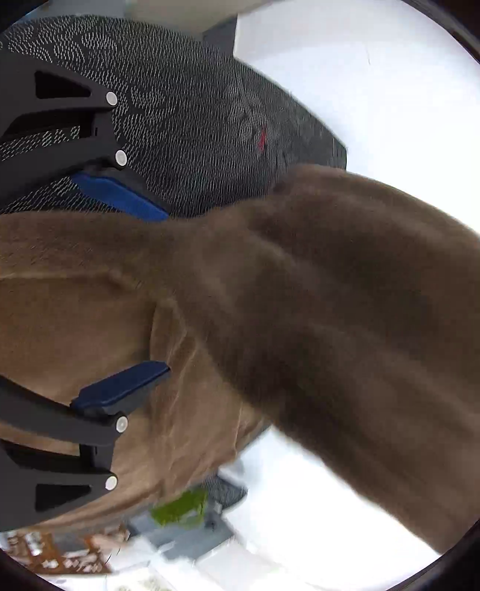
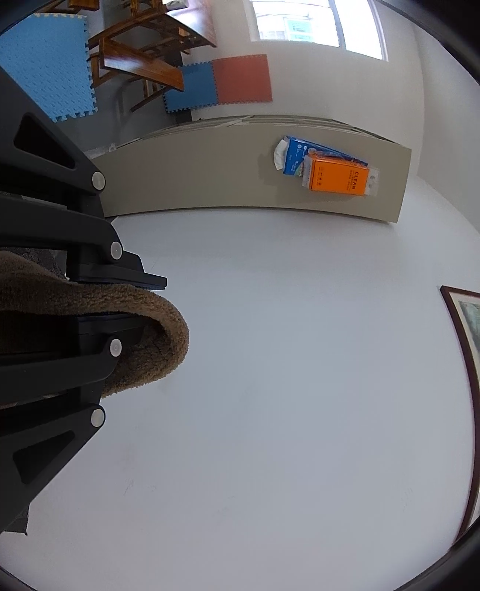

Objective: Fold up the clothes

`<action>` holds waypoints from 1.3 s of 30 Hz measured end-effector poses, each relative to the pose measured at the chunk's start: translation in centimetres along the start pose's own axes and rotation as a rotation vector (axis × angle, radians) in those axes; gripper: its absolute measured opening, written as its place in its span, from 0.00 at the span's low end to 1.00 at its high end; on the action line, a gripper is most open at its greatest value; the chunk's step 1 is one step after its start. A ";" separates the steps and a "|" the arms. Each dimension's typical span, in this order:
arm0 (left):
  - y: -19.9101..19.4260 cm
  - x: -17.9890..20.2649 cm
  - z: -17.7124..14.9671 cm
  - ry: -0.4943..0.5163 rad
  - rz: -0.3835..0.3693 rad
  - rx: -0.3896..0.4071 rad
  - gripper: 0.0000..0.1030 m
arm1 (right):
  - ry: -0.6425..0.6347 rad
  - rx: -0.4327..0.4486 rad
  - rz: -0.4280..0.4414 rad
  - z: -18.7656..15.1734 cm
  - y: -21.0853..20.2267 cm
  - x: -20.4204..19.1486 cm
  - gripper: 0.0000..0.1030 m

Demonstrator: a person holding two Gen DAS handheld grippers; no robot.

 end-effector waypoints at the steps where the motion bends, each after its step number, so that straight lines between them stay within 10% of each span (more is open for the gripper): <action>1: 0.6 -0.5 0.1 -0.026 0.022 -0.015 0.80 | -0.002 0.005 0.006 0.2 0.1 -0.3 0.12; 11: 1.3 -8.7 0.4 -0.275 0.176 -0.020 0.80 | 0.060 0.027 -0.059 0.8 0.6 2.6 0.12; 21: 2.0 -11.3 -0.4 -0.291 0.217 -0.029 0.80 | 0.241 -0.037 -0.060 -3.8 1.0 9.5 0.12; 30: 1.2 -11.3 -0.8 -0.314 0.192 -0.029 0.80 | 0.162 -0.044 0.082 -1.0 3.8 4.0 0.12; 34: -2.4 -9.8 -0.4 -0.265 0.172 0.085 0.80 | 0.117 -0.080 0.117 -0.2 6.6 1.4 0.12; 39: -7.4 -3.0 0.5 0.068 0.092 0.318 0.81 | 0.093 -0.114 0.168 -0.1 9.4 -0.8 0.12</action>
Point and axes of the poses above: each gripper's, at about its wrist camera, not at the fingertips, and y roughly the way its jaws point, x to its right, z to its top, the point moved 7 cm from there along y, roughly the way its jaws point, and after that the axes turned 14 degrees about z, right-handed, at the moved point
